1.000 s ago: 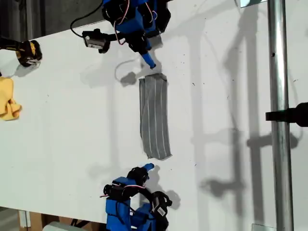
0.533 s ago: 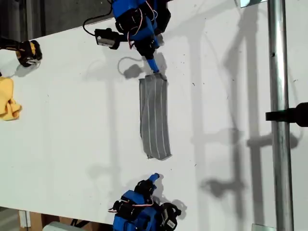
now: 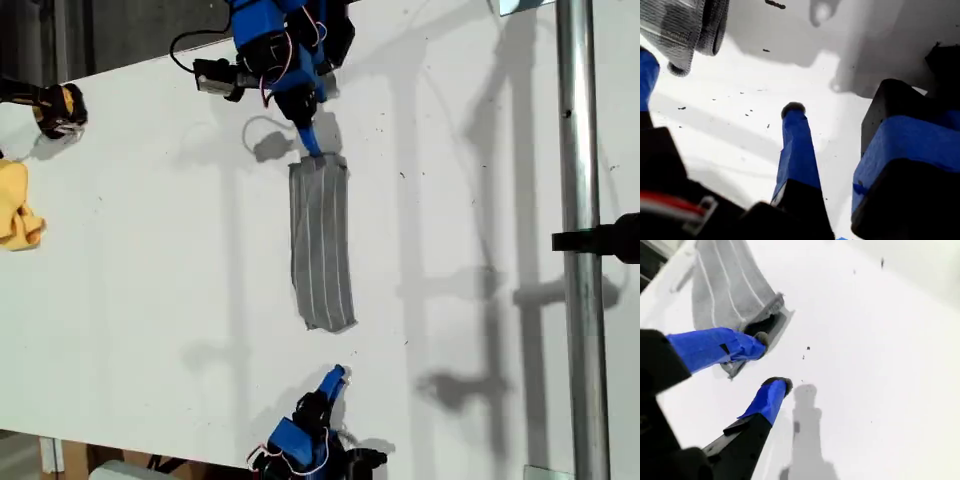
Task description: Grasp corners of a towel and fold twice.
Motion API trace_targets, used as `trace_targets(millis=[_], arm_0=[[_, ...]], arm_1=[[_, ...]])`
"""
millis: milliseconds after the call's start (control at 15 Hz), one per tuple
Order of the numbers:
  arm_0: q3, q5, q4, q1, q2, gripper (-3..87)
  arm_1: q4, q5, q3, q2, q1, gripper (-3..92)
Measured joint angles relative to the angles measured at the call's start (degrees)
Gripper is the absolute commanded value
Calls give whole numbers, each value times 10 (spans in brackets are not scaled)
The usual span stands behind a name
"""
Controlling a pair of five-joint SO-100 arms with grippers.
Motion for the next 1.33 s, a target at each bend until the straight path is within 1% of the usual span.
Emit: trace_targets(millis=[133,267,333,400,467,667,733,933,1067,1133,1200,1267,1333], arm_0=[[10,3,4,-18,19,129],[10,4,4,-26,22,128],[10,2,4,-26,22,128],[10,1,4,-26,22,126],[10,1,6,-26,22,126],[11,1,7,-26,22,125],[11,-1,7,-26,22,125],[11,-3,7,-19,22,123],[11,-3,7,-19,22,123],[11,-3,7,-19,22,122],[11,-4,7,-18,22,122],[11,-8,7,-15,22,122],[11,-10,7,-14,22,122]], arm_1=[[-25,-2,24,71,-5,467],[-120,-7,112,136,18,460],[-142,-19,119,125,31,454],[-168,-34,120,98,48,456],[-221,-51,120,34,56,460],[-369,-93,44,-250,69,449],[-377,-104,12,-317,77,437],[-432,-106,-1,-361,90,410],[-496,-108,-2,-380,91,383],[-541,-107,-3,-390,93,361],[-578,-106,-6,-403,98,319],[-635,-109,-7,-418,105,74],[-676,-109,-7,-428,112,25]])
